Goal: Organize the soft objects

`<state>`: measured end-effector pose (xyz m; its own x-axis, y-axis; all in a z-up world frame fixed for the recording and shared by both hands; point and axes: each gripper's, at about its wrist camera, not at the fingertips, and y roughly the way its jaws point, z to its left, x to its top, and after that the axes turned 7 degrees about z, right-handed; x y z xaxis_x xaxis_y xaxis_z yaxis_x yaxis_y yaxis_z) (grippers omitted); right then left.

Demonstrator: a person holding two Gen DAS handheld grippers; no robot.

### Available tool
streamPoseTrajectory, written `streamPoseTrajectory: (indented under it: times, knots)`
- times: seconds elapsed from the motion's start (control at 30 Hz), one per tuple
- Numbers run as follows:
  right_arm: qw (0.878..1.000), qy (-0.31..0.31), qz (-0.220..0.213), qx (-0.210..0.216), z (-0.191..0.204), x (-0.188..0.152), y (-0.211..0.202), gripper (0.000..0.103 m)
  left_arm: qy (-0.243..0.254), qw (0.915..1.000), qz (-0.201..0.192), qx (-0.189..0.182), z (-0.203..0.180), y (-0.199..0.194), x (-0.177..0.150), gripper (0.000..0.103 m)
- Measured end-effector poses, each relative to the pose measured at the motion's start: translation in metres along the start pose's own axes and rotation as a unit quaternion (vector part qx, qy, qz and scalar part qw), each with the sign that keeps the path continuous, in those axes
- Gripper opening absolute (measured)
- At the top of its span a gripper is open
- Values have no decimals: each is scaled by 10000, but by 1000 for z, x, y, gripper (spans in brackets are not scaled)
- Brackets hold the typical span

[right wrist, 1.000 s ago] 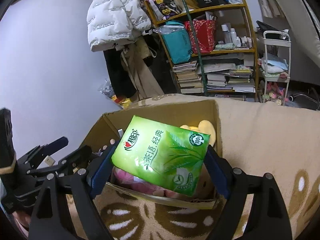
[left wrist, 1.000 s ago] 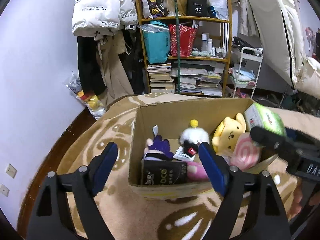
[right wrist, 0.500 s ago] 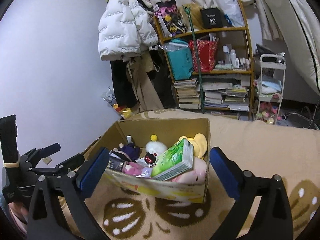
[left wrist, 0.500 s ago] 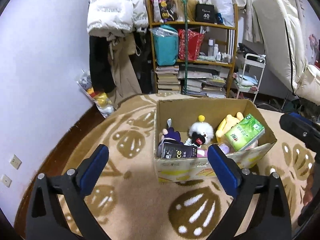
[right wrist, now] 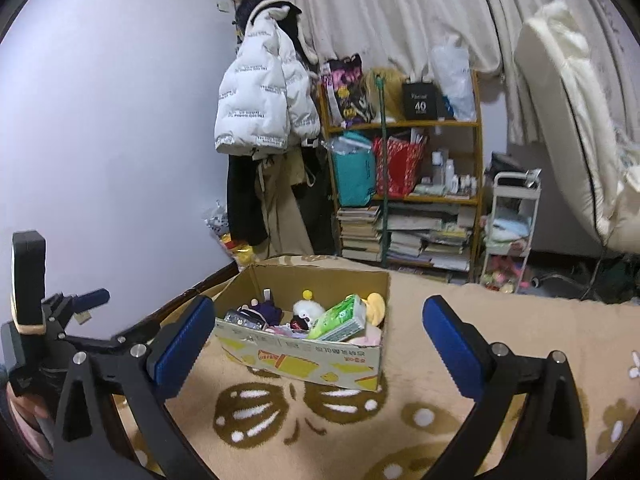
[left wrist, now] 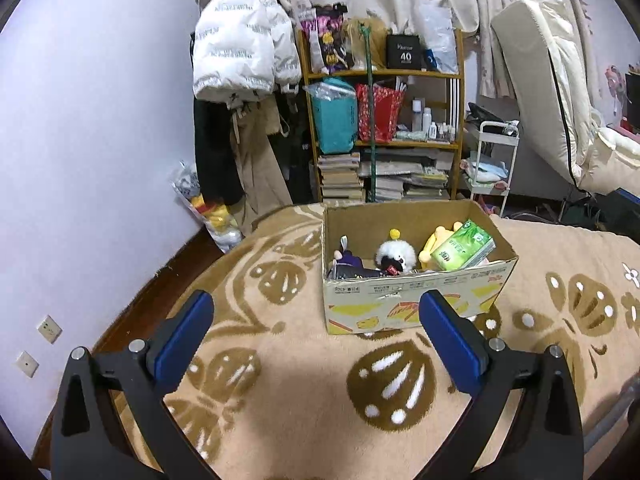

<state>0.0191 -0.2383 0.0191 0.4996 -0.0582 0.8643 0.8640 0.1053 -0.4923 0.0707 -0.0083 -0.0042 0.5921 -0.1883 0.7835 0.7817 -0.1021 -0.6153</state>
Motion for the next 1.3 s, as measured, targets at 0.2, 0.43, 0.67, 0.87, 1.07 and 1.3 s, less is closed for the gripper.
streamPoseTrajectory:
  times: [0.2,0.43,0.67,0.87,1.07,1.3]
  knots:
    - [9997,-8,-241,-50,0,-10,-27,103,70,9996,-279,-25,-1,-29,-9,102]
    - [9996,-23,-270,-100,0,-19,-41,103,40,9969,-756,207,-2,-59,-23,102]
    - [9994,122,-283,-146,-5,-31,-43,103,-251,9939,-1067,-83,8,-68,-29,102]
    - [9992,157,-270,-233,-14,-37,-35,103,-211,9959,-885,-1,5,-54,-31,102]
    - [9989,354,-185,-252,-27,-37,-21,103,-165,9969,-764,7,0,-38,-33,102]
    - [9984,496,-158,-214,-39,-36,-11,103,-162,9979,-629,-35,-2,-25,-33,102]
